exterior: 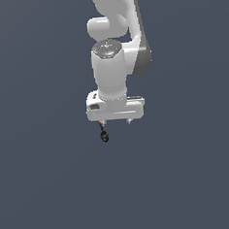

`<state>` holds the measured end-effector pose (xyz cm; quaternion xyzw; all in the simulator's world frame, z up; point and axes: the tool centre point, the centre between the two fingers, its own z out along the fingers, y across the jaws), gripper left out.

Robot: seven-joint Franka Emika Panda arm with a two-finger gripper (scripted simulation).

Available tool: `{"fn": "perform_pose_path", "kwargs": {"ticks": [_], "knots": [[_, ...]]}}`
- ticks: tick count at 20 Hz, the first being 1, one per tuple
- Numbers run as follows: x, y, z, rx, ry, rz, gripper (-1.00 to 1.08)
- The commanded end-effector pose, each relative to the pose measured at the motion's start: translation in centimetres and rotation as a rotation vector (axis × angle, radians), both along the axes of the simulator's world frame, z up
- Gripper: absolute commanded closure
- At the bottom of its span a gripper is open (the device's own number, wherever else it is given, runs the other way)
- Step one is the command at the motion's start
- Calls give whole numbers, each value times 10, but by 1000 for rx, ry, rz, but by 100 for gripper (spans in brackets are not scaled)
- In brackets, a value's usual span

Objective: Pick up the object and move it to a goal position.

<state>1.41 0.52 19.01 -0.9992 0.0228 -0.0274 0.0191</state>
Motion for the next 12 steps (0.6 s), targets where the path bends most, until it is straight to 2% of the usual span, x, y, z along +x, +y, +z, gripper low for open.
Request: {"fn": "perform_pose_path", "kwargs": {"ticks": [1,12], "knots": [[0,1,0,1,0,0,-92],[-13,-17,-24,-12,7,62,-92]]}}
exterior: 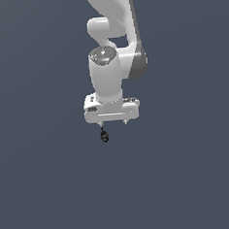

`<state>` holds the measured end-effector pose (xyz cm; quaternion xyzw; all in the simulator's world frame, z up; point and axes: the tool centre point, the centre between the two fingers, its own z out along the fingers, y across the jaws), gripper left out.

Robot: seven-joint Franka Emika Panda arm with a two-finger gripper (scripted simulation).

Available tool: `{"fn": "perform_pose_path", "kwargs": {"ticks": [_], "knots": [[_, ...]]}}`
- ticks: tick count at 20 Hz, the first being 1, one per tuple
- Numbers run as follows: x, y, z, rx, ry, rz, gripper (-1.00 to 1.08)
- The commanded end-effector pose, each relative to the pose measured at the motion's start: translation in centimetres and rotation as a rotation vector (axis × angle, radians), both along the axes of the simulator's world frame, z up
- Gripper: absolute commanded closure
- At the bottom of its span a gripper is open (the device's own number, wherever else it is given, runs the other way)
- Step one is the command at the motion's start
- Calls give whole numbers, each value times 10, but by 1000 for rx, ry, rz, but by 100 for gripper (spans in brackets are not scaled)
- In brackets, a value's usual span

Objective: Pick up the object and move it to a goal position.

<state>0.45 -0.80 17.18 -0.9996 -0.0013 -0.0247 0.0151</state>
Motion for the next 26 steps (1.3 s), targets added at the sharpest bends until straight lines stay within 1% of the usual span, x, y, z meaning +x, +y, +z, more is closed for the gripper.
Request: {"fn": "perform_pose_path", "kwargs": {"ticks": [1,6,12,17,22,26], "knots": [[-6,-7,-10,-5,3,25,-92],[-23,-26,-36,-17,12,98,-92],[-53,-52,-72,-31,26,209,-92],[-74,-66,-93,-36,35,280,-92],[-88,-74,-106,-38,41,325,-92],[-93,-77,-111,-38,43,342,-92]]}}
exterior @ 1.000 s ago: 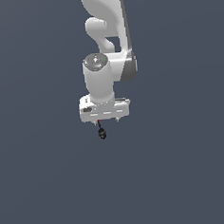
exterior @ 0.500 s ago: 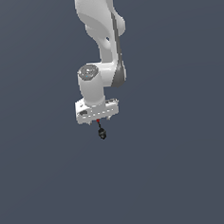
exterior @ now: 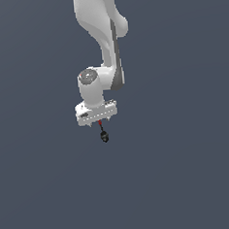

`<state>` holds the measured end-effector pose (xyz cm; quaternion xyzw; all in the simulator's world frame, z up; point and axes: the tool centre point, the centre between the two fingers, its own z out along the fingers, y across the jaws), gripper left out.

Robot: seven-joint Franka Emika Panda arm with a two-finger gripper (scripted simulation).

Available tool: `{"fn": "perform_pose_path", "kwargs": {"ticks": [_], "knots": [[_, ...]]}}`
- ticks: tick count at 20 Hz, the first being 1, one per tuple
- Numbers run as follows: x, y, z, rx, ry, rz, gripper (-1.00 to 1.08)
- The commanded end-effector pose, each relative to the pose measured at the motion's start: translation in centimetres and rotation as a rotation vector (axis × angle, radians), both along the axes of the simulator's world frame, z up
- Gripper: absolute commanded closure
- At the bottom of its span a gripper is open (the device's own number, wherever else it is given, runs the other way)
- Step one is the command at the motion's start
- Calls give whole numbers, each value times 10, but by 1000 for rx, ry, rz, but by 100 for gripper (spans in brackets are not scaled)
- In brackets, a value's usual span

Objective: Pick up the object and move it to a goal position.

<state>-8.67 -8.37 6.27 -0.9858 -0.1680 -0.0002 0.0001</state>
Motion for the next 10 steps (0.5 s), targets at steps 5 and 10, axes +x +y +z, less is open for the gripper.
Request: {"fn": "perform_pose_path", "kwargs": {"ticks": [5,10], "knots": [[-2,-1,-3,0,1,6,-92],[-2,-1,-16,0,1,7,-92]]}}
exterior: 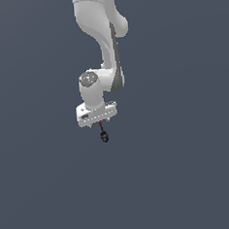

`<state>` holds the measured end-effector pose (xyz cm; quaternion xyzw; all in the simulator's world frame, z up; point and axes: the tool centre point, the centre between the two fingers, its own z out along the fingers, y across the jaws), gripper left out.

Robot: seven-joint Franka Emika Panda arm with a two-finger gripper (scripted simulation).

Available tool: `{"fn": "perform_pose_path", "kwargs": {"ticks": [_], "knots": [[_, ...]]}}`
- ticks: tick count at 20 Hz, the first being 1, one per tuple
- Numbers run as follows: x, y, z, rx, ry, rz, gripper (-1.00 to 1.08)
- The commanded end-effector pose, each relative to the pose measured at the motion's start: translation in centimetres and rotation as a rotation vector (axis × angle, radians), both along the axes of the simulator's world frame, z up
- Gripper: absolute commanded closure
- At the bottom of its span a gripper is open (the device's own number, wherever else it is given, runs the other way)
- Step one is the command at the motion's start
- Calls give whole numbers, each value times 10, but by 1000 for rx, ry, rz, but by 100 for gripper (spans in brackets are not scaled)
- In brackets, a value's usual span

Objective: Pick up the object and move it to a goal position.

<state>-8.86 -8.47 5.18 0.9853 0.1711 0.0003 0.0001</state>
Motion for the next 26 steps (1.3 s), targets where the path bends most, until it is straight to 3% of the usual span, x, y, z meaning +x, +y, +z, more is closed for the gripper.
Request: {"fn": "perform_pose_path", "kwargs": {"ticks": [1,12,13,26], "knots": [[-1,0,-9,0,1,1,-92],[-1,0,-41,0,1,3,-92],[-1,0,-41,0,1,3,108],[-1,5,-39,1,2,7,108]]}}
